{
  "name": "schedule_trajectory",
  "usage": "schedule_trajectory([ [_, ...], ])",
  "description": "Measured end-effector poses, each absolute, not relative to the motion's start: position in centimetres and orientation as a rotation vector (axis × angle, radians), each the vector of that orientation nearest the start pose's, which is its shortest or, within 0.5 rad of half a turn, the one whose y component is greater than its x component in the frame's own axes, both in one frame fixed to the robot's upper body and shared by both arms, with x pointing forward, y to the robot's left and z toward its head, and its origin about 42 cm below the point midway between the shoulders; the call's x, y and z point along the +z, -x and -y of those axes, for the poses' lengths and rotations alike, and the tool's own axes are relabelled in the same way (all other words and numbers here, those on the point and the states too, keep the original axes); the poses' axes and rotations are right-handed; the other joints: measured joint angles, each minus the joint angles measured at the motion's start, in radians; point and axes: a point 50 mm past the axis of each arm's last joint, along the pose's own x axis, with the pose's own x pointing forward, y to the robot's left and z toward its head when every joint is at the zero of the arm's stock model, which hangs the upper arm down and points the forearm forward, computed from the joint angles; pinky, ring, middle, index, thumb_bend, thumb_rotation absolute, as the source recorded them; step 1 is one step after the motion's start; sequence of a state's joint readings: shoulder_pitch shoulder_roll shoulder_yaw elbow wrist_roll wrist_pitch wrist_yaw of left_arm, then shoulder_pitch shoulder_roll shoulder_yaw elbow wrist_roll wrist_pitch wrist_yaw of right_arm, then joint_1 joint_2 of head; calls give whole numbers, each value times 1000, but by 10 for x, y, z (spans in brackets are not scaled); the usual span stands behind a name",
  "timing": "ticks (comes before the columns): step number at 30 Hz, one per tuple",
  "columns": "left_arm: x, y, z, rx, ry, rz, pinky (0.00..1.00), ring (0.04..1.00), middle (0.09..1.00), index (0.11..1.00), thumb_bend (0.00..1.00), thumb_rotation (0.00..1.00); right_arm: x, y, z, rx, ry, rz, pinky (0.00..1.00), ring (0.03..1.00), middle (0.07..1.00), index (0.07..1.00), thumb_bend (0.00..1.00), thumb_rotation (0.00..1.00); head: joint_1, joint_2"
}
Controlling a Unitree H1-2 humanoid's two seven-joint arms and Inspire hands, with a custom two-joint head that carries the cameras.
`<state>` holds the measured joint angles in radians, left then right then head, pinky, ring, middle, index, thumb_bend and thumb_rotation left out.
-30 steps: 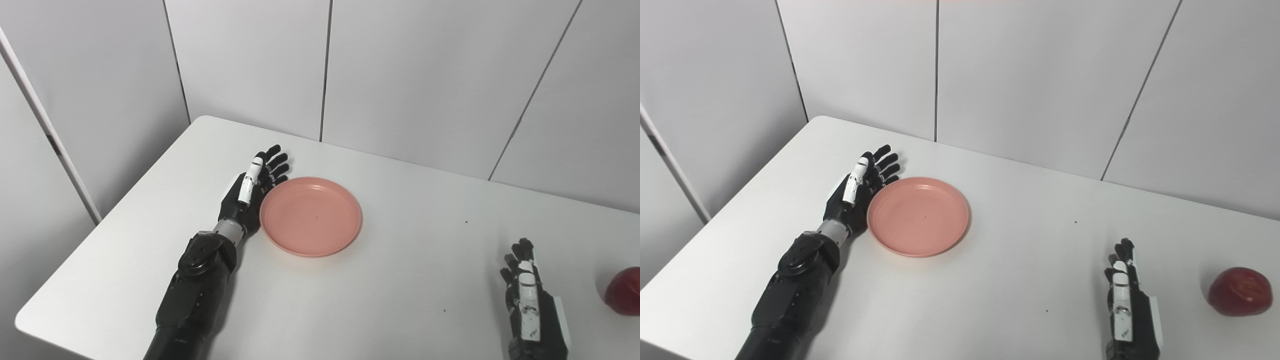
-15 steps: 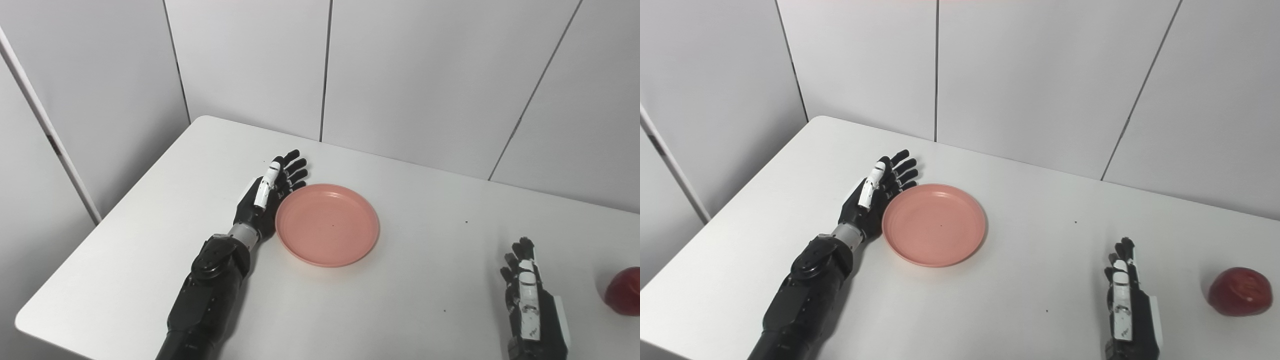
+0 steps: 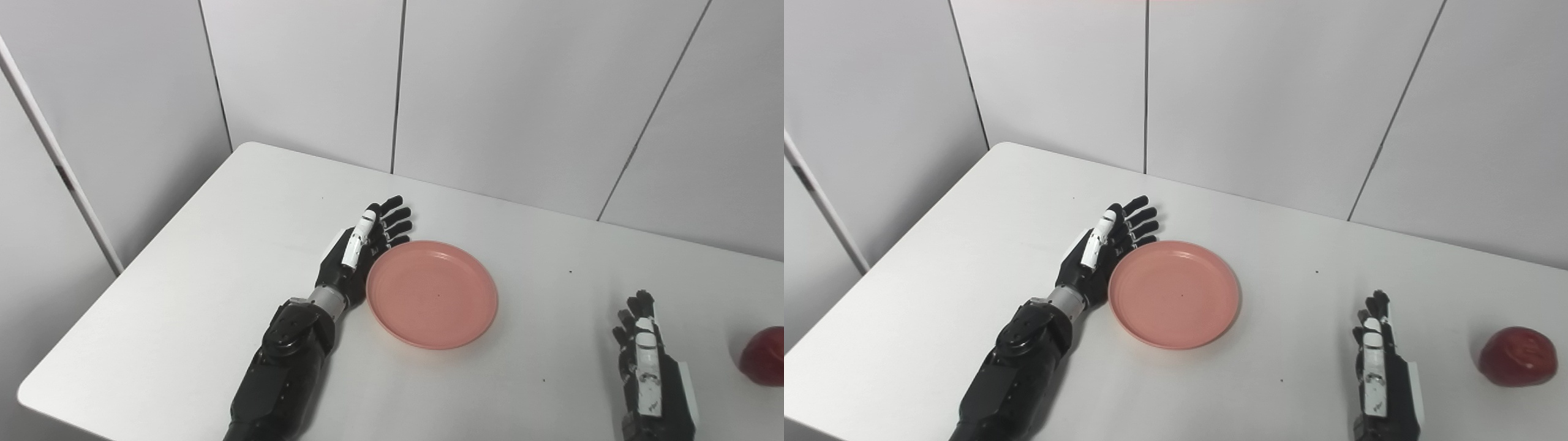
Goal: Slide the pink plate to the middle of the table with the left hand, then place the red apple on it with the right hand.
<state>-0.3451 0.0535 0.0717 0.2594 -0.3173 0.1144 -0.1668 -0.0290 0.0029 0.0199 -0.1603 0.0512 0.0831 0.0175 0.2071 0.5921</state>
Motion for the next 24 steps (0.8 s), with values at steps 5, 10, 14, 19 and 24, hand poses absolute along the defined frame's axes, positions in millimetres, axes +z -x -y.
schedule_trajectory([
  [5, 134, -391, -199, -210, 261, -27, 888, 910, 903, 876, 391, 1000, 143, -291, 198, 51, -53, 101, 1000, 1000, 1000, 1000, 232, 1000, -12, 9],
  [10, 134, -386, -180, -221, 269, -34, 880, 901, 896, 868, 371, 1000, 143, -291, 197, 52, -51, 94, 1000, 1000, 1000, 1000, 215, 1000, -28, 20],
  [14, 136, -383, -168, -228, 275, -51, 878, 900, 895, 868, 364, 1000, 144, -291, 195, 52, -58, 91, 1000, 1000, 1000, 1000, 228, 1000, -37, 26],
  [19, 137, -382, -160, -218, 282, -57, 875, 897, 895, 870, 354, 1000, 148, -291, 193, 55, -64, 95, 1000, 1000, 1000, 1000, 248, 1000, -46, 34],
  [24, 138, -378, -150, -229, 278, -69, 884, 896, 893, 872, 346, 1000, 148, -292, 190, 50, -74, 86, 1000, 1000, 1000, 1000, 259, 1000, -64, 45],
])
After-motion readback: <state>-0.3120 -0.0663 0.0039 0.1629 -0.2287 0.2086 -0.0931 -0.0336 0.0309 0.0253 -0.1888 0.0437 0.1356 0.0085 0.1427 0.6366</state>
